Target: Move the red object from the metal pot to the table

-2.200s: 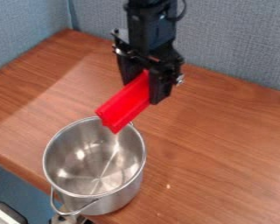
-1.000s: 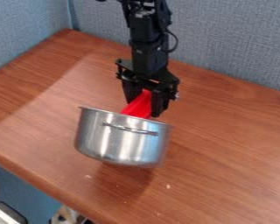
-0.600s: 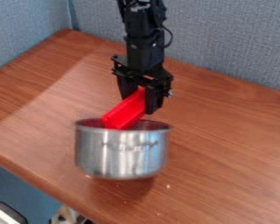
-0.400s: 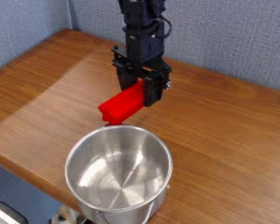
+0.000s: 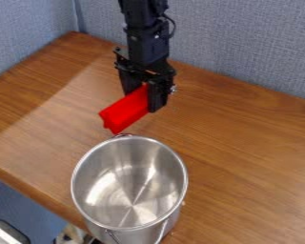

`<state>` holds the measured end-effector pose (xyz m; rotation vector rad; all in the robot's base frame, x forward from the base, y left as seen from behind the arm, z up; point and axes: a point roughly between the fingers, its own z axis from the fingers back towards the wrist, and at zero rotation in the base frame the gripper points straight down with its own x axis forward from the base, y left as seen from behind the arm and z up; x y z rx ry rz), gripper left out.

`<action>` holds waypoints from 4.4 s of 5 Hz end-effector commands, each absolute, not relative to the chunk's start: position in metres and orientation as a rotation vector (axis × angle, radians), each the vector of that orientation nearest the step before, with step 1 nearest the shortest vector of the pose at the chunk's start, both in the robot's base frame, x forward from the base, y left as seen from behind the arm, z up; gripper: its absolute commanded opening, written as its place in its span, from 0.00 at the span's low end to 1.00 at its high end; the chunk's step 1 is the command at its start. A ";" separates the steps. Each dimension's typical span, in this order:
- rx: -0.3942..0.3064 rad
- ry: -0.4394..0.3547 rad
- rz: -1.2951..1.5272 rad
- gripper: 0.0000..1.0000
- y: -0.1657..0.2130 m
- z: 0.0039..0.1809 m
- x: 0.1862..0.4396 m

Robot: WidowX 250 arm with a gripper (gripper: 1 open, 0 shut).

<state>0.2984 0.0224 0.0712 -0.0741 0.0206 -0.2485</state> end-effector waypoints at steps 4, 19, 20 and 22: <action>-0.033 -0.057 -0.370 0.00 -0.064 0.087 0.293; -0.013 -0.106 -0.641 1.00 -0.062 0.049 0.273; -0.005 -0.102 -0.697 1.00 -0.066 0.047 0.259; 0.011 -0.086 -0.627 1.00 -0.077 0.030 0.267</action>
